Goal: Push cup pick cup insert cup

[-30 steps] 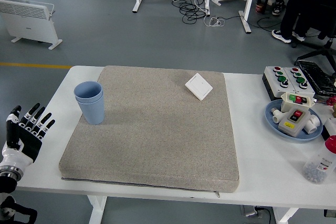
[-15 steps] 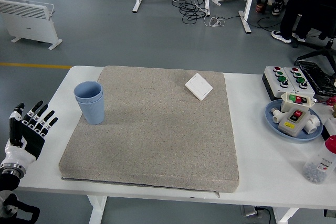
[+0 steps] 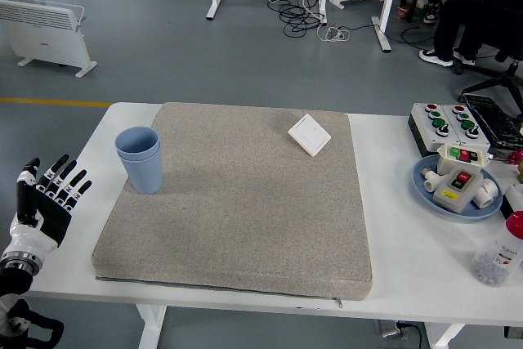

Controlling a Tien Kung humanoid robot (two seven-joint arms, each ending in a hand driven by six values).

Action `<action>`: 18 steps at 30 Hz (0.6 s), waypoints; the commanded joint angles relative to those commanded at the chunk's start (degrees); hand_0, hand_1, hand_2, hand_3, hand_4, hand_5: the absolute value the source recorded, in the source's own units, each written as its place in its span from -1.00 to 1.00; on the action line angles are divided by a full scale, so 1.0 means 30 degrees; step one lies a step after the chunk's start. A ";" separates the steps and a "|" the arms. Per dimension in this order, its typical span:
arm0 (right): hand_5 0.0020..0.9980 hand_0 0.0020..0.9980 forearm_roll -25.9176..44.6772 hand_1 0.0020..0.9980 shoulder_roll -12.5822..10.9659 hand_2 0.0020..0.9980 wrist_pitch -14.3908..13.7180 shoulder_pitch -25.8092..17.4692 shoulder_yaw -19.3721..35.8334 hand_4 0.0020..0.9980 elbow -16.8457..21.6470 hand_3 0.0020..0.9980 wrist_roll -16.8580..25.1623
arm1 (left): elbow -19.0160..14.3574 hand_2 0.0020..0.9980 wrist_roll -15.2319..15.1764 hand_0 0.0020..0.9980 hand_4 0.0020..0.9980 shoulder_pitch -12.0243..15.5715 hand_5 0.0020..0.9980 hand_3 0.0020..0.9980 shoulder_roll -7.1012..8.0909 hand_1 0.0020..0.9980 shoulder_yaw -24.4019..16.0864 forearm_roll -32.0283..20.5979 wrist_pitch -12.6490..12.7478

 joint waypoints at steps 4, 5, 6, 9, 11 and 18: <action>-0.05 0.56 -0.0012 0.40 0.0017 0.45 0.0017 0.0037 0.0052 -0.73 0.0000 0.15 -0.0019 | 0.0015 0.84 0.0009 0.70 0.25 -0.0034 1.00 0.66 0.0010 0.73 0.0151 -0.0029 0.0039; -0.05 0.56 -0.0010 0.40 0.0020 0.45 0.0019 0.0035 0.0072 -0.73 0.0000 0.15 -0.0019 | 0.0012 0.84 0.0011 0.70 0.25 -0.0045 1.00 0.66 0.0012 0.73 0.0173 -0.0036 0.0044; -0.05 0.56 -0.0006 0.40 0.0023 0.45 0.0019 0.0030 0.0094 -0.73 0.0000 0.15 -0.0016 | 0.0010 0.84 0.0012 0.70 0.25 -0.0055 1.00 0.66 0.0011 0.73 0.0190 -0.0043 0.0051; -0.05 0.56 0.0039 0.40 0.0025 0.45 0.0026 -0.0004 0.0118 -0.73 0.0000 0.15 -0.0015 | -0.0003 0.84 0.0016 0.70 0.25 -0.0052 1.00 0.66 0.0020 0.73 0.0206 -0.0058 0.0063; -0.05 0.56 0.0012 0.40 0.0029 0.45 0.0035 -0.0049 0.0121 -0.73 0.0000 0.15 -0.0024 | -0.0011 0.84 0.0020 0.70 0.25 0.0013 1.00 0.66 0.0036 0.73 0.0164 -0.0073 0.0087; -0.05 0.56 -0.0064 0.40 0.0051 0.45 0.0057 -0.0090 0.0142 -0.72 0.0000 0.15 -0.0028 | -0.0021 0.84 0.0051 0.70 0.25 0.0063 1.00 0.66 0.0050 0.73 -0.0011 -0.0102 0.0125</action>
